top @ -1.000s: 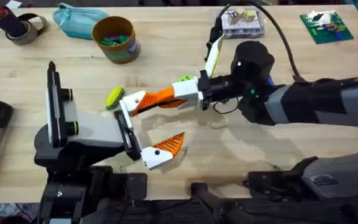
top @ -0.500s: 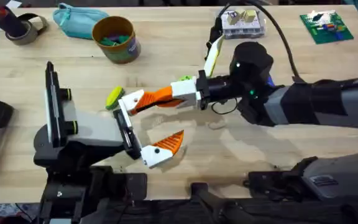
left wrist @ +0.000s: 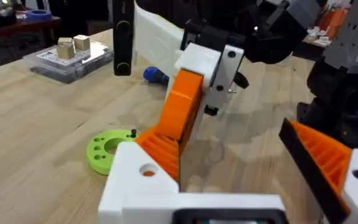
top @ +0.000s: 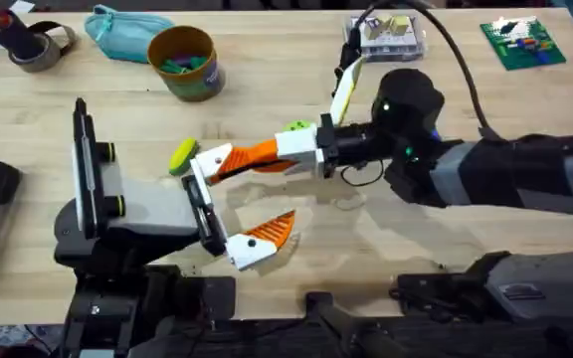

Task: Pick up the gripper from the table and insert it into the empty holder that is missing its gripper. Then pick up a screw, insert it into the mounting hole, and use the screwdriver to tighten it. Finally, clean up the table by picking up the vegetable and placing it into the bucket.

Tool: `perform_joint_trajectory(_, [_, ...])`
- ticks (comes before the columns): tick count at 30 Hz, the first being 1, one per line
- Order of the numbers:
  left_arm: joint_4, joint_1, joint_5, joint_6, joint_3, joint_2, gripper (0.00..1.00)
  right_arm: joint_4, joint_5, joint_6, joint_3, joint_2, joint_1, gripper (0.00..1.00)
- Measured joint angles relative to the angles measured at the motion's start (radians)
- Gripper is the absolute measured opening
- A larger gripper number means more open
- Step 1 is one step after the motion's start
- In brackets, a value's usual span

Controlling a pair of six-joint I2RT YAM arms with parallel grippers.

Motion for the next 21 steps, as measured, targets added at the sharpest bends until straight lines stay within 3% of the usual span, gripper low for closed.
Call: perform_joint_trajectory(21, [-0.002,0.000,0.007,0.000,0.000,0.000,0.984,0.007,0.018,-0.002,-0.012,-0.008,0.005,0.009])
